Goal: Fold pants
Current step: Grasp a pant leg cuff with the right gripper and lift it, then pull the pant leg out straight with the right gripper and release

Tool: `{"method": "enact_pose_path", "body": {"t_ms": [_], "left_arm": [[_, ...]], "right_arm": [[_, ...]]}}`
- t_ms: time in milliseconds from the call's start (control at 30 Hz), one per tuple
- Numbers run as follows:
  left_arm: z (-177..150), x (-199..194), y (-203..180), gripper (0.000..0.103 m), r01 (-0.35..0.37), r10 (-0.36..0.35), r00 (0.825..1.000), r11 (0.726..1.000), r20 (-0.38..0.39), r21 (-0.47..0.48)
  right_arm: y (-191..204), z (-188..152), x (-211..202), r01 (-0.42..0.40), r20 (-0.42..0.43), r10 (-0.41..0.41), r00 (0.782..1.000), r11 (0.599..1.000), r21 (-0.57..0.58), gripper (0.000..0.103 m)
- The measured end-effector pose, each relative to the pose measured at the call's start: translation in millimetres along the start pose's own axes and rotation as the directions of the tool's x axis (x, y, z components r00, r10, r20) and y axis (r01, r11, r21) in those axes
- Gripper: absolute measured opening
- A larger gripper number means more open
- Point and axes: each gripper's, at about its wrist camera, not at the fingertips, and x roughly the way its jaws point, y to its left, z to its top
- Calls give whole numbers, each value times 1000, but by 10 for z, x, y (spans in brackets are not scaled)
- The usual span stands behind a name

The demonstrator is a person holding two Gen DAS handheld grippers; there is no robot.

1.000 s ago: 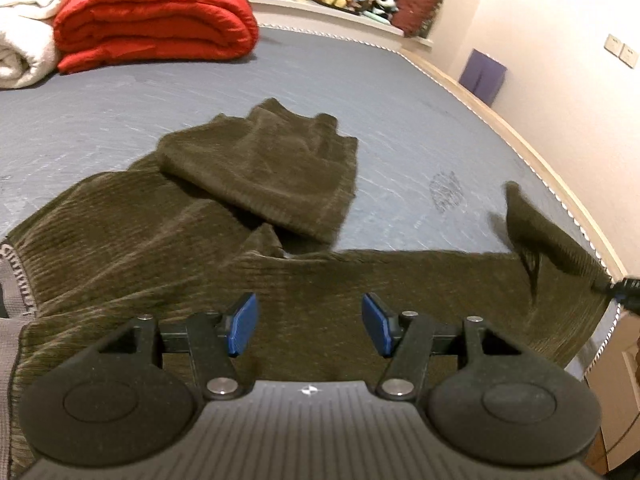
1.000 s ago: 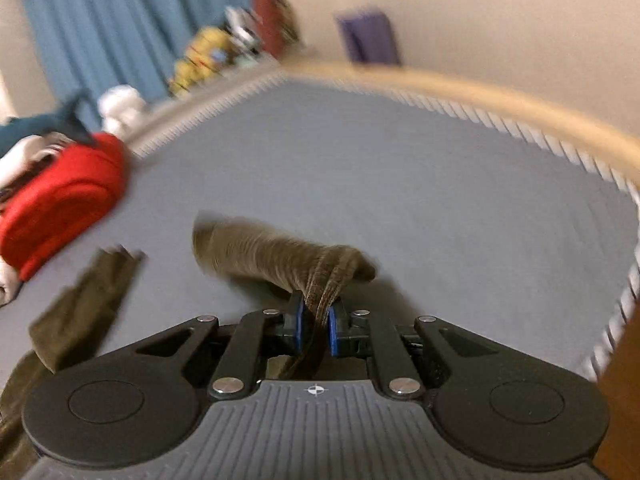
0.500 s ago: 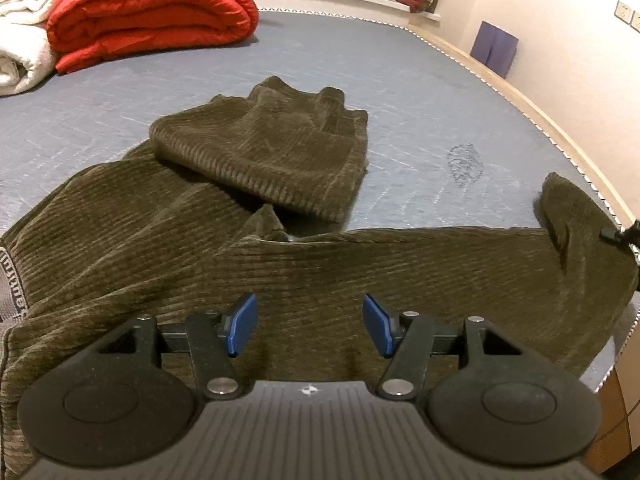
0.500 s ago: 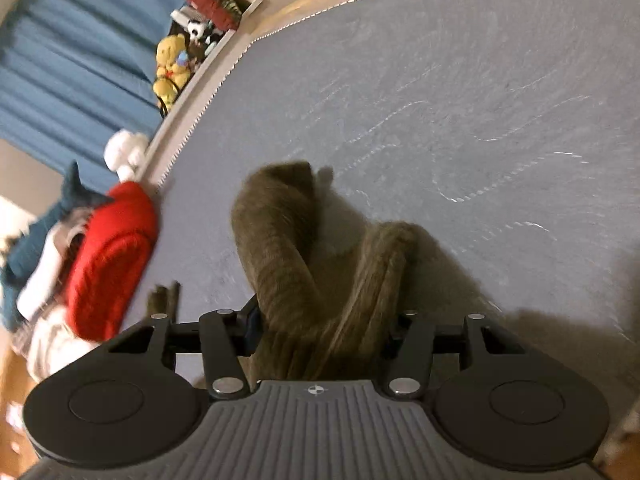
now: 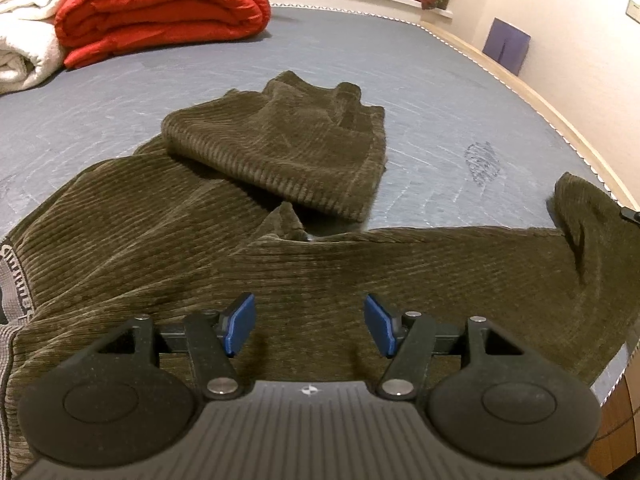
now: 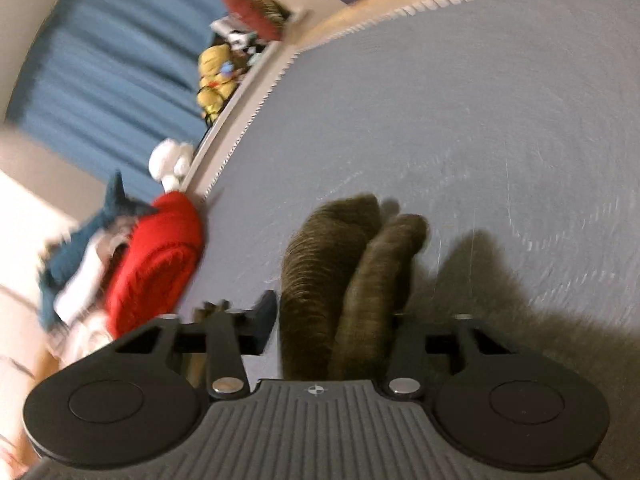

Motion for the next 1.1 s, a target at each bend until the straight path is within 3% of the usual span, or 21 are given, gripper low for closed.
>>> {"method": "enact_pose_path", "body": {"t_ms": [33, 167, 233, 267, 333, 367, 400, 467, 500, 533, 633, 767, 833, 867, 900, 1000, 1033, 1100], "left_arm": [[-2, 2, -18, 68, 3, -3, 1000, 1000, -1, 5], [-3, -10, -86, 68, 15, -15, 1000, 1000, 2, 16], [1, -31, -105, 68, 21, -21, 1000, 1000, 7, 15], [6, -39, -112, 68, 23, -23, 1000, 1000, 8, 15], [9, -55, -118, 68, 29, -29, 1000, 1000, 10, 12], [13, -61, -124, 68, 31, -31, 999, 999, 10, 12], [15, -63, -133, 68, 34, -34, 999, 999, 10, 13], [16, -62, -157, 69, 35, -35, 999, 999, 10, 19], [15, -57, -176, 69, 36, -36, 999, 999, 8, 21], [10, -52, -191, 69, 38, -38, 999, 999, 5, 24], [-13, -52, -251, 69, 49, -49, 999, 998, 0, 37], [-46, -55, -305, 70, 68, -68, 998, 996, -4, 63], [-74, -43, -343, 70, 89, -89, 996, 993, -12, 82], [-96, -36, -366, 70, 100, -98, 995, 991, -20, 94], [-120, -29, -394, 70, 111, -109, 994, 988, -29, 109], [-210, -8, -515, 69, 167, -158, 985, 972, -64, 167], [-239, -5, -545, 70, 172, -162, 984, 968, -70, 182], [-287, -4, -594, 70, 176, -164, 984, 962, -76, 209]], "right_arm": [[38, -10, -54, 16, 25, -15, 1000, 999, -28, 23], [100, -22, -296, 3, 136, 6, 991, 998, -68, 20], [117, -36, -534, 21, 259, -3, 966, 998, -65, 14], [143, -52, -666, 51, 330, -25, 944, 996, -70, 14], [235, -150, -944, 204, 494, -144, 857, 977, -69, 13], [241, -189, -1019, 284, 518, -222, 826, 958, -41, 13], [220, -196, -1022, 357, 492, -301, 817, 934, -20, 13], [87, -198, -942, 554, 390, -523, 757, 832, 40, 14], [-70, -190, -915, 589, 321, -588, 743, 801, 105, 14], [-213, -185, -922, 589, 275, -614, 739, 789, 178, 14], [-467, -155, -1018, 645, 228, -718, 658, 693, 322, 17], [-400, -71, -1101, 627, 332, -706, 625, 708, 326, 21], [-287, -59, -1067, 605, 389, -671, 632, 740, 294, 21], [-251, -55, -1047, 590, 405, -648, 645, 759, 276, 21], [-236, -49, -1017, 567, 410, -617, 672, 784, 252, 21], [-270, 37, -773, 476, 340, -489, 803, 870, 128, 42], [-278, 58, -644, 450, 308, -453, 837, 889, 84, 45], [-326, 99, -407, 435, 254, -422, 870, 900, 5, 45]]}}
